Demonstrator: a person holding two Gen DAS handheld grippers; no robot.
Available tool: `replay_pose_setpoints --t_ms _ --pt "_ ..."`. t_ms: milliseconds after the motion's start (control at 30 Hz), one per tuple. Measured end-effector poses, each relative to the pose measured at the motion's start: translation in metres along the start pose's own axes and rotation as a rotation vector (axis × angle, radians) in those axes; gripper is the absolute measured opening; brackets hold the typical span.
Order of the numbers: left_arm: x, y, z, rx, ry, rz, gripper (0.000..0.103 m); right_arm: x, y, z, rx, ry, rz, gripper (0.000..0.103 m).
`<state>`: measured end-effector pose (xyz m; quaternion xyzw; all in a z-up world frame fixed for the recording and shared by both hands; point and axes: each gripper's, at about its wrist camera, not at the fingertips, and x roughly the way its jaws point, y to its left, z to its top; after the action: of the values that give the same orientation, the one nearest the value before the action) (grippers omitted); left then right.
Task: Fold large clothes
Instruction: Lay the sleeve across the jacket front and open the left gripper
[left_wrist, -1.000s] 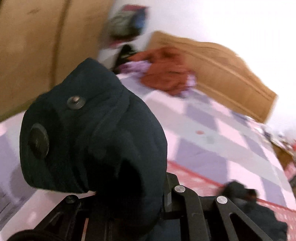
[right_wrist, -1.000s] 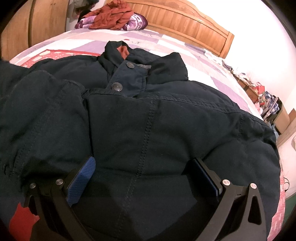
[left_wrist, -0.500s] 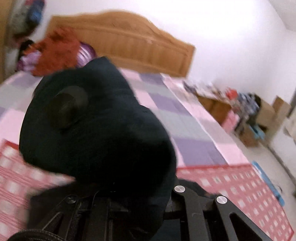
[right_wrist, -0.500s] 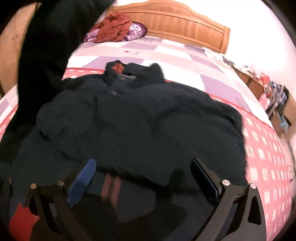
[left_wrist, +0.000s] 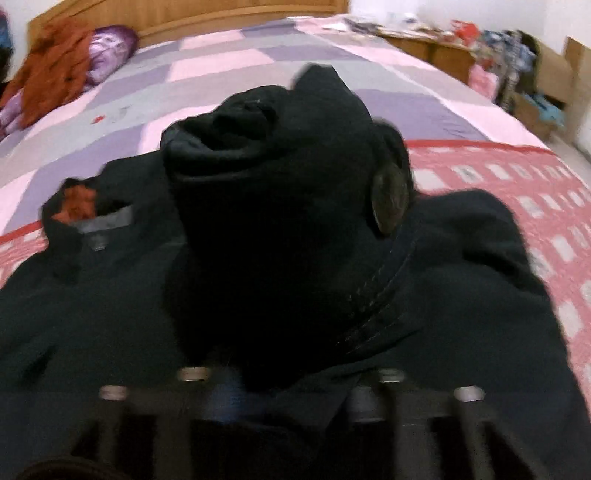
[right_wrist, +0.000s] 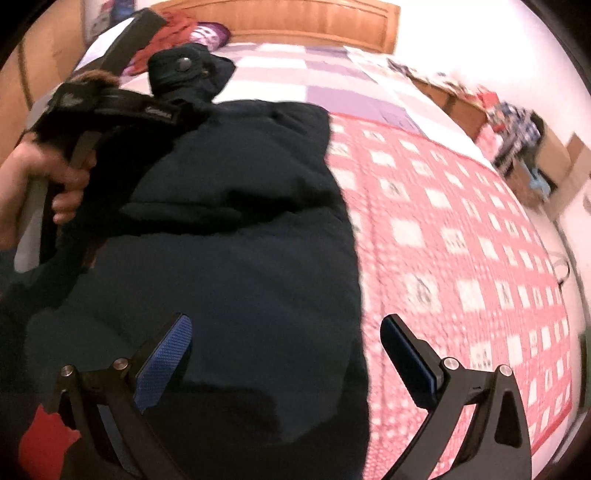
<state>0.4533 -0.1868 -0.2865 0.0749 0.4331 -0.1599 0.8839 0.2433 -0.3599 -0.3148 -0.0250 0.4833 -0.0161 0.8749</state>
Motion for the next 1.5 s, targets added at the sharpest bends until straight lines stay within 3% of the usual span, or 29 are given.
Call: replay_pose_setpoints --t_ms 167,233,300,367,533,600,733,867,933,1033,1100,1167,1300,1367,1433,1500 --pt "-0.059 -0.007 0.002 -0.049 -0.104 -0.219 0.058 0.000 -0.015 0.002 0.067 -0.003 -0.038 0.103" --pt "-0.081 0.004 0.001 -0.095 -0.156 -0.223 0.059 -0.001 -0.015 0.008 0.079 -0.010 -0.051 0.103" --pt "-0.105 0.032 -0.005 -0.143 -0.195 -0.154 0.064 -0.003 -0.013 0.017 0.081 -0.026 -0.055 0.103" --pt "-0.122 0.077 -0.021 -0.178 -0.212 0.002 0.068 -0.003 -0.006 0.027 0.071 -0.042 -0.055 0.103" --pt "-0.119 0.191 -0.052 -0.266 -0.108 0.286 0.069 0.000 0.032 0.064 0.024 -0.090 -0.010 0.103" --pt "-0.109 0.224 -0.059 -0.300 -0.076 0.319 0.069 0.003 0.063 0.088 -0.011 -0.125 0.022 0.103" --pt "-0.075 0.255 -0.077 -0.368 0.015 0.270 0.069 0.018 0.143 0.143 -0.134 -0.199 0.073 0.103" --pt "-0.059 0.265 -0.091 -0.359 -0.004 0.262 0.079 0.061 0.207 0.187 -0.267 -0.182 0.035 0.103" --pt "-0.051 0.275 -0.094 -0.385 0.004 0.233 0.087 0.098 0.193 0.194 -0.254 -0.103 -0.054 0.103" --pt "-0.040 0.307 -0.106 -0.464 0.041 0.223 0.097 0.117 0.140 0.185 -0.127 -0.085 -0.041 0.102" --pt "-0.036 0.320 -0.115 -0.511 0.064 0.177 0.099 0.115 0.122 0.177 -0.121 -0.100 -0.092 0.102" --pt "-0.035 0.325 -0.120 -0.515 0.076 0.160 0.099 0.117 0.115 0.174 -0.104 -0.076 -0.069 0.102" --pt "-0.057 0.319 -0.111 -0.475 0.074 0.176 0.086 0.109 0.123 0.179 -0.097 -0.068 -0.149 0.102" --pt "-0.082 0.306 -0.096 -0.394 -0.013 0.152 0.086 0.093 0.137 0.181 -0.117 -0.110 -0.192 0.102" --pt "-0.089 0.296 -0.083 -0.349 -0.055 0.133 0.086 0.075 0.159 0.181 -0.158 -0.194 -0.157 0.102" --pt "-0.077 0.287 -0.068 -0.320 -0.044 0.118 0.086 0.065 0.193 0.187 -0.226 -0.243 -0.101 0.102"
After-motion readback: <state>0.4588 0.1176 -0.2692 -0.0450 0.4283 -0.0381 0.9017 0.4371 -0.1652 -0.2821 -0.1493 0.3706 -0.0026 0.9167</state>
